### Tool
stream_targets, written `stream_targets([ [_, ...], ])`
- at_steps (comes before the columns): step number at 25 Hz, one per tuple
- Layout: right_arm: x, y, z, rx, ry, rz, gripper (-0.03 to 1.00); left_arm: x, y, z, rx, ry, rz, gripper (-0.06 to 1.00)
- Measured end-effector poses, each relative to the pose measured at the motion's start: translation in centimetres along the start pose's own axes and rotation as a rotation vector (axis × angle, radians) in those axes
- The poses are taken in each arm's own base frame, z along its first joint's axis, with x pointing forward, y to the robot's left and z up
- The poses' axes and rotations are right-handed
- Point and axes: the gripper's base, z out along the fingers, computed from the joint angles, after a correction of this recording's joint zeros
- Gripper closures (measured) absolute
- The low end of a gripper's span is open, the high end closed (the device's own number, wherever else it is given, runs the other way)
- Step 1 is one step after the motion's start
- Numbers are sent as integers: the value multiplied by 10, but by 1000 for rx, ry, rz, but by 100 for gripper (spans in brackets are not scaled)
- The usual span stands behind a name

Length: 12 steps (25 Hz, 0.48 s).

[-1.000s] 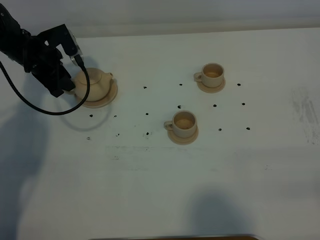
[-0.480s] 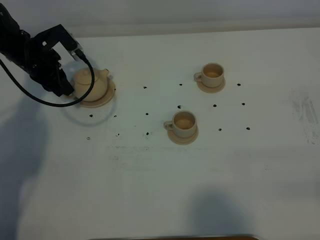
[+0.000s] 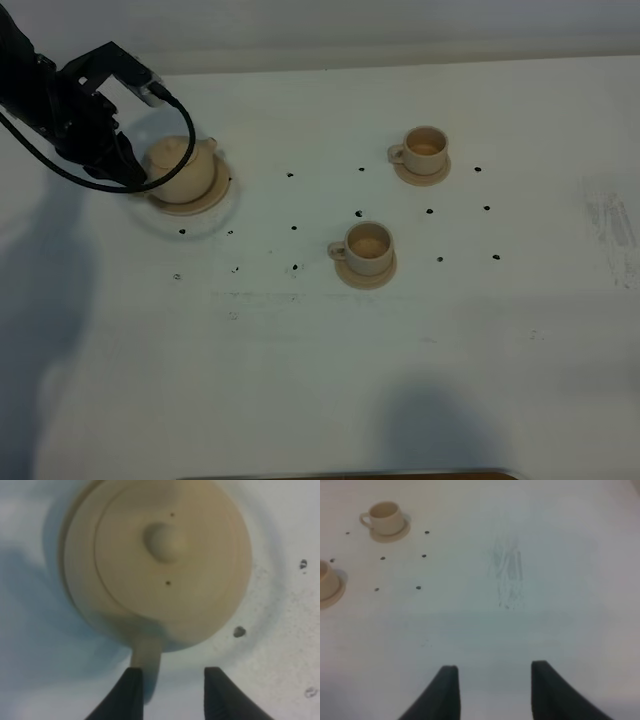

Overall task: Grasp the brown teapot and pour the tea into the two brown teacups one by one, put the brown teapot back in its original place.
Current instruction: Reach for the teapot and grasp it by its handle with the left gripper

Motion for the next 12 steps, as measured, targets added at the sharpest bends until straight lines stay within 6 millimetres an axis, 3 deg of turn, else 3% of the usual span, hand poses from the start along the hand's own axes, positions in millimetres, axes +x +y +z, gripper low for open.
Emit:
stream_targets([
  [5,0,0,0,0,0,0,61,1,-1,-2,8,18,-21,66],
  [12,0,0,0,0,0,0,61,2,1,-19,-98,45,113,66],
])
